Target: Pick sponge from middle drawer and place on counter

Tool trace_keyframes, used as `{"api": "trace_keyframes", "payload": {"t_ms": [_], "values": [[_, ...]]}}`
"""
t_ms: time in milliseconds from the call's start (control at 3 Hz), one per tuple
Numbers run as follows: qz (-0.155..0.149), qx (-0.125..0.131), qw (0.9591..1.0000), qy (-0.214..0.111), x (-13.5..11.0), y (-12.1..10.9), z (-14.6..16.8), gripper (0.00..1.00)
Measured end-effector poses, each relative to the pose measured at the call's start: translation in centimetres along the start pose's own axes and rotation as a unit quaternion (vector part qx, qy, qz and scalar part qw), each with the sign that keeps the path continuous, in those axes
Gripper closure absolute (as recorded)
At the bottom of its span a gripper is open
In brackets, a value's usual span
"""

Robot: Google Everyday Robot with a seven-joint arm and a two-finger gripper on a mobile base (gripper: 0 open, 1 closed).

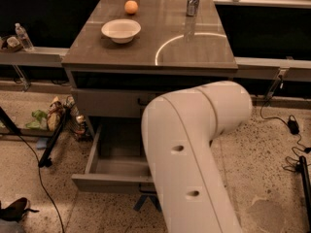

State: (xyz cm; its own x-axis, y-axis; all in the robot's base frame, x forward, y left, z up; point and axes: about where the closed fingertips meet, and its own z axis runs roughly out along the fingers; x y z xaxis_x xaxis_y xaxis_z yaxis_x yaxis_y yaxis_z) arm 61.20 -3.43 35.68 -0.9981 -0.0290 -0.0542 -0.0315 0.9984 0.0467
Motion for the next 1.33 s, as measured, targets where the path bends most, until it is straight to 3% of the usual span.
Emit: {"api": "trace_keyframes", "payload": {"t_ms": [333,667,1000,1333], "values": [[-0.016,-0.033,0.9986,-0.039,-0.6,-1.9,-4.9,1.0],[-0.036,-0.059,0.9929,-0.097,-1.2,-4.6,-11.4,1.0],[-0.05,-0.093,0.9842,-0.142,-1.7,-6.2,-17.4,1.0],[-0.059,-0.134,0.9754,-0.165,-1.9,-7.4,-22.7,1.0]]}}
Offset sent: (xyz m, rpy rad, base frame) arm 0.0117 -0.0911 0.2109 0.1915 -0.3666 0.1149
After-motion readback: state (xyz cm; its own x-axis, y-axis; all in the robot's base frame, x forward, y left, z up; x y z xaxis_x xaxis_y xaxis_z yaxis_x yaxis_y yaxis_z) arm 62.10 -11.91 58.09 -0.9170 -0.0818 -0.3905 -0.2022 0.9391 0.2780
